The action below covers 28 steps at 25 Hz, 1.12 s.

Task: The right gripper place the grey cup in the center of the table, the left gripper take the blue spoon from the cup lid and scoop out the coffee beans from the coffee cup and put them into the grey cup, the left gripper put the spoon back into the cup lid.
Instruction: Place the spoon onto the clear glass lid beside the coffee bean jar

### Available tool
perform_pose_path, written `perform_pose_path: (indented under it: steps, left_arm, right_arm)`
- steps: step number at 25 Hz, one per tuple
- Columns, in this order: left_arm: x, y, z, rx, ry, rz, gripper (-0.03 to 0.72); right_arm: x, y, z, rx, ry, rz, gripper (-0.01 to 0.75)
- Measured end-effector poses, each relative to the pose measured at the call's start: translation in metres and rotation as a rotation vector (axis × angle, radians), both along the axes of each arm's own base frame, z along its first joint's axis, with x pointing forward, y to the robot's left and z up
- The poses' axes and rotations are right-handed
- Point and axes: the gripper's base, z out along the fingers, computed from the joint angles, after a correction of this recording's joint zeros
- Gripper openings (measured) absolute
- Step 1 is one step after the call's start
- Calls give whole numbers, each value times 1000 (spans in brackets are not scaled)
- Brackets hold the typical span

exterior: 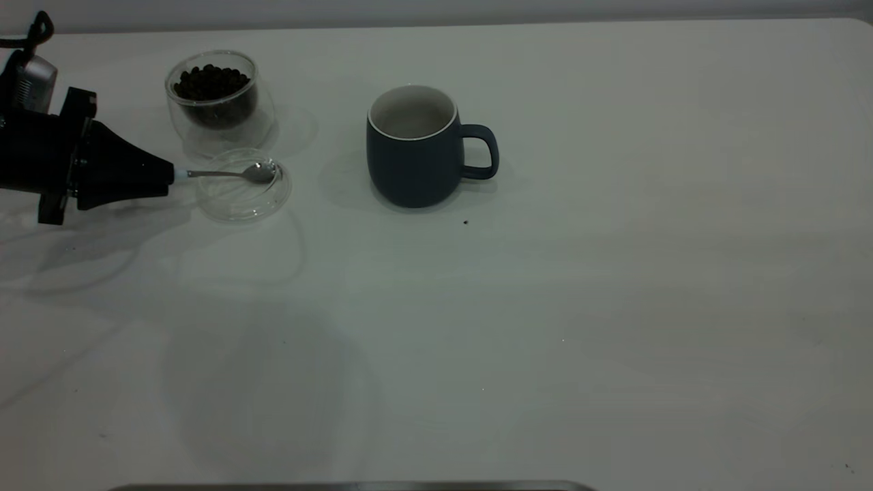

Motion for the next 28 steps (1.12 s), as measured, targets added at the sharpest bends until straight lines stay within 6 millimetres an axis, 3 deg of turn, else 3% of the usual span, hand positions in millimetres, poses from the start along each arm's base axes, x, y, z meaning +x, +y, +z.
perform_pose_path:
  steps: [3, 9, 13, 28]
  left_arm:
    - [0, 0, -1, 6, 4, 5, 184]
    - [0, 0, 0, -14, 25, 17, 383]
    - [-1, -1, 1, -33, 24, 10, 464]
    - [-2, 12, 1, -25, 23, 46, 485]
  right_arm:
    - [0, 0, 0, 0, 0, 0, 362]
    - [0, 0, 0, 0, 0, 0, 362]
    - [0, 0, 0, 0, 0, 0, 362]
    - [0, 0, 0, 0, 0, 0, 362]
